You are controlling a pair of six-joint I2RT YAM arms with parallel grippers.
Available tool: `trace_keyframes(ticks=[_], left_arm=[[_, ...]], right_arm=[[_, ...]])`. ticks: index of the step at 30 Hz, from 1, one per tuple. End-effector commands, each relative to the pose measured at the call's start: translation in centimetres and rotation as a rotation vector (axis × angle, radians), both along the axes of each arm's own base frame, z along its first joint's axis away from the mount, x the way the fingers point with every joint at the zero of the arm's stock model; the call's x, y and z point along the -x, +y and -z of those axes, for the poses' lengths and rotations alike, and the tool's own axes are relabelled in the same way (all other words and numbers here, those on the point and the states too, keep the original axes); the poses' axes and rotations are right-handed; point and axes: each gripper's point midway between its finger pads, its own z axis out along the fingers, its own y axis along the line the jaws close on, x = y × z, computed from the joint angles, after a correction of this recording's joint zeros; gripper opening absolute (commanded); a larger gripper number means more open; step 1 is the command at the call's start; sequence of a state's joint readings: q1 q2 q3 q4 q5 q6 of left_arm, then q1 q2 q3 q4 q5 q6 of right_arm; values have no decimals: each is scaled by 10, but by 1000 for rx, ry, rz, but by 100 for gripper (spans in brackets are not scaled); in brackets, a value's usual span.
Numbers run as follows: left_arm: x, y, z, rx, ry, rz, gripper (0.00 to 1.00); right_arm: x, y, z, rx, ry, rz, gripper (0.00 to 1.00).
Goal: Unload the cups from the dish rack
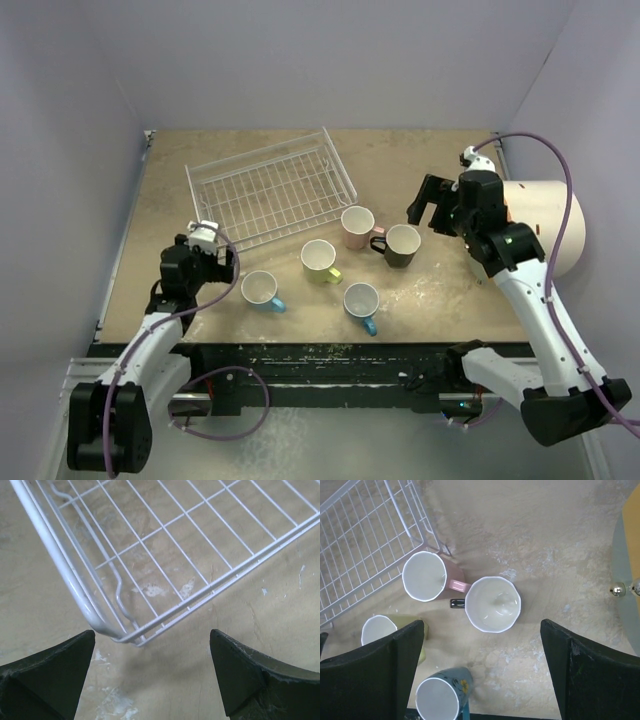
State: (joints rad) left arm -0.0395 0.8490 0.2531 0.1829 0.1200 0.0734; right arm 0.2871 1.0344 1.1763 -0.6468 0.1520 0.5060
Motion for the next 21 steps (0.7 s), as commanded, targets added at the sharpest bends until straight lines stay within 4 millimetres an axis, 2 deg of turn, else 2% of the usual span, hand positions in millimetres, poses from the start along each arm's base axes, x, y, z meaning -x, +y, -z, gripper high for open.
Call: trace_keyframes(ticks=[1,4,9,12,14,18,21], left_arm=[[-4,7,-13,-8,-85,-38,99],[5,22,-20,4,-155,-140,99],[28,8,-31,6,-298,-35,99],[25,12,-27,7,-285,-66,99],[18,20,-15,8,-212,-120,99],[24,23,-23,14,-259,-137,99],[28,33,-26,27,-282,-210,99]], right_arm=[[-4,7,-13,-56,-81,-10,100],[-4,7,-11,-62,-92,-8,100],[-1,5,-13,-67,-109,-1,100],[-1,4,-17,-71,-132,1,100],[-2,5,-20,-76,-141,-2,100],[-3,2,-21,-70,-152,14,100],[-1,-1,-20,-69,-167,27,100]])
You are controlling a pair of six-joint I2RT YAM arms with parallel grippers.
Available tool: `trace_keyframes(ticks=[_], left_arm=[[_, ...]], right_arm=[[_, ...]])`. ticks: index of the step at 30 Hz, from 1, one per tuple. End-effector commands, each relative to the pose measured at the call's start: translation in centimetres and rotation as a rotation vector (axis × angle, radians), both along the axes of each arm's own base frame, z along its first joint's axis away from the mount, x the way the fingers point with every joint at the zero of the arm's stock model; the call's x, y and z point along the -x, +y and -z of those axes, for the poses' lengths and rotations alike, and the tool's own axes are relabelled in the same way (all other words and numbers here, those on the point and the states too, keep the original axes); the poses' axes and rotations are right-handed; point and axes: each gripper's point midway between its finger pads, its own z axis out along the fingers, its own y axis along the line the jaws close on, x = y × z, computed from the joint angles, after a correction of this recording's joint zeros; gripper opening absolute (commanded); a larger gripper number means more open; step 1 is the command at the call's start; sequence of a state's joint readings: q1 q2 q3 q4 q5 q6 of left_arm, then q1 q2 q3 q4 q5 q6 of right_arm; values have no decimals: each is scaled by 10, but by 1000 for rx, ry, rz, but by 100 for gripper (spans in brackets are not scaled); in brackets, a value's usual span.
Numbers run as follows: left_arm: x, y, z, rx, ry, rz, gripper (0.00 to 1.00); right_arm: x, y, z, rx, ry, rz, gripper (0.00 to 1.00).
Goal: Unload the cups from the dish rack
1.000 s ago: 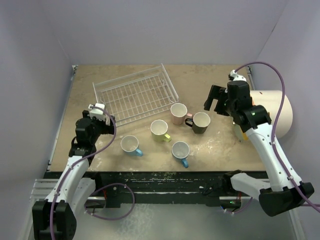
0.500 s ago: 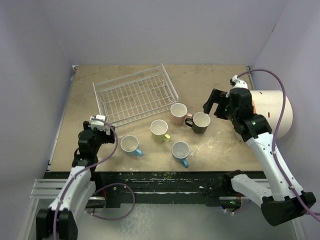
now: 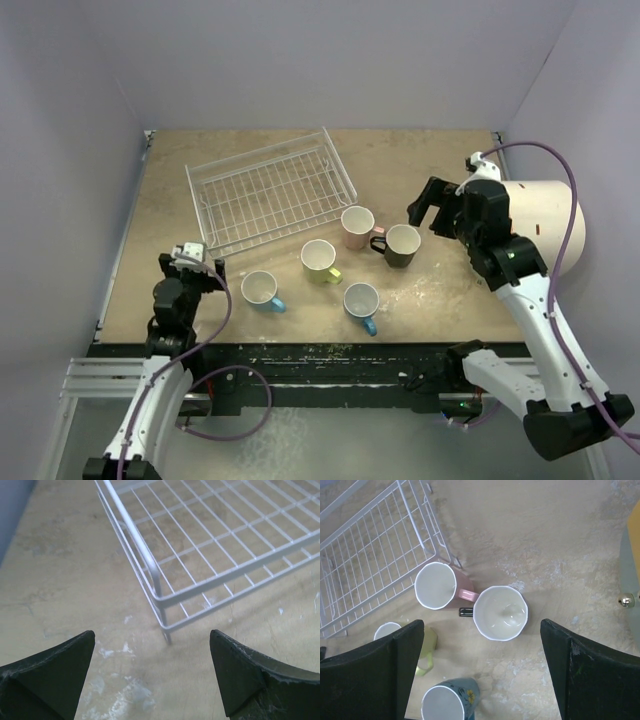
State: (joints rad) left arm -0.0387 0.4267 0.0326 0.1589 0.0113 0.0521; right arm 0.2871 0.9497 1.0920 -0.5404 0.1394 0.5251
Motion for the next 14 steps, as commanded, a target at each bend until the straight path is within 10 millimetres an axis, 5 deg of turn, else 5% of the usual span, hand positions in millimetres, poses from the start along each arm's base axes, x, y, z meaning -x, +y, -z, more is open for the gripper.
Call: trace_keyframes(ticks=[1,8,14], left_arm=[[-2,18,-27,41,-111,-123,99],[-7,22,-22,41,-76,-152,100],[-8,17,-23,35,-77,-118,99]], right_arm=[[-2,-4,-11,-21,-74,29,100],[4,-12,-2,-1,-66,63,100],[4,-43,4,55,-142,213,100]])
